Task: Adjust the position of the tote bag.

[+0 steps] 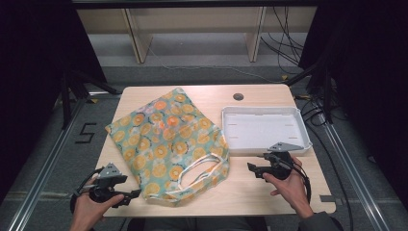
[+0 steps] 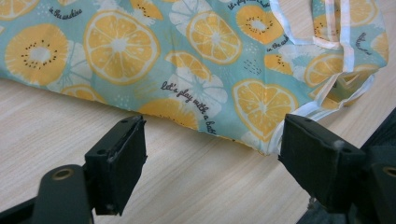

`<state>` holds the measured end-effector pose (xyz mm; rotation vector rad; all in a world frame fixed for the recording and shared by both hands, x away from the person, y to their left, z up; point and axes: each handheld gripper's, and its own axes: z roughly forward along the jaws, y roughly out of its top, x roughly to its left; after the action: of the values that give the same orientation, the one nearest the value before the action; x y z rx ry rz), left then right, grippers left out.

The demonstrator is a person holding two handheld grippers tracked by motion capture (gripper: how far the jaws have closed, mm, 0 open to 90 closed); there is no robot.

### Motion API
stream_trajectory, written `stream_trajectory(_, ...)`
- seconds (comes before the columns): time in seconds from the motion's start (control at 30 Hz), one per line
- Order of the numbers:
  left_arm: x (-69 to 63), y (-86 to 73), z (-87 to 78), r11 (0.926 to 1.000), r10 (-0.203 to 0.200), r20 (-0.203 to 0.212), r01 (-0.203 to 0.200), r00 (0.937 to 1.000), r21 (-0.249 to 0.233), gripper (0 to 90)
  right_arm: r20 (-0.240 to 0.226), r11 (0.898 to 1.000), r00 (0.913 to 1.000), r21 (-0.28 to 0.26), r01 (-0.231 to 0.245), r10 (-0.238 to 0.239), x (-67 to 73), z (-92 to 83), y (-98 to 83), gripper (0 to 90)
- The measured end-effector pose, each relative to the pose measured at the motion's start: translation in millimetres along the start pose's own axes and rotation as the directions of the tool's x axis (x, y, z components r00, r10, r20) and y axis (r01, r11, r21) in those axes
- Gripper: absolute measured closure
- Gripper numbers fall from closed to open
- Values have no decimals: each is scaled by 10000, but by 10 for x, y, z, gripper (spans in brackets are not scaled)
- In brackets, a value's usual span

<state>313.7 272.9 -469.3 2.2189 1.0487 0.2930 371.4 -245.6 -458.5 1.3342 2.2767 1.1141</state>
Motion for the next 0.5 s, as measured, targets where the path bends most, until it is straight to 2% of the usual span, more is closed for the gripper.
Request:
stream_trajectory(0.03,0,0,0,10000,0,0,0,10000,0,222,0,10000,10000,0,0,0,0,0,0,221)
stream_trajectory(0.07,-4,-1,1,10000,-59,9,59,10000,-22,222,42,9990,9991,132,-432,432,35,-11,-3,216)
stream_trajectory(0.1,-9,-1,2,9999,-96,-50,96,9999,-70,222,80,10000,10000,15,-13,13,-4,-2,-1,213)
stream_trajectory(0.23,-8,5,-6,10000,-14,-39,15,10000,44,222,160,10000,9998,12,-71,71,-5,0,-1,221)
stream_trajectory(0.27,-13,3,-1,10000,-41,-20,41,10000,-25,221,-7,9999,10000,-129,2,-2,-14,13,4,223)
stream_trajectory(0.33,-13,5,-4,10000,41,-39,-41,10000,-22,221,113,10000,9999,-58,53,-52,-12,6,8,217)
stream_trajectory(0.37,-15,7,-3,10000,27,-35,-27,10000,-51,220,161,9993,9995,-278,259,-255,-28,22,2,216)
stream_trajectory(0.43,-17,9,-8,10000,13,-18,-13,10000,-2,219,224,9992,9993,-222,320,-315,-32,21,4,216)
stream_trajectory(0.47,-32,5,0,9998,-157,-15,156,9999,-114,214,126,9999,9999,-154,63,-61,-15,14,10,216)
stream_trajectory(0.5,-37,9,-2,9998,-71,-57,70,10000,-173,210,147,9999,9998,-29,98,-98,-12,8,13,216)
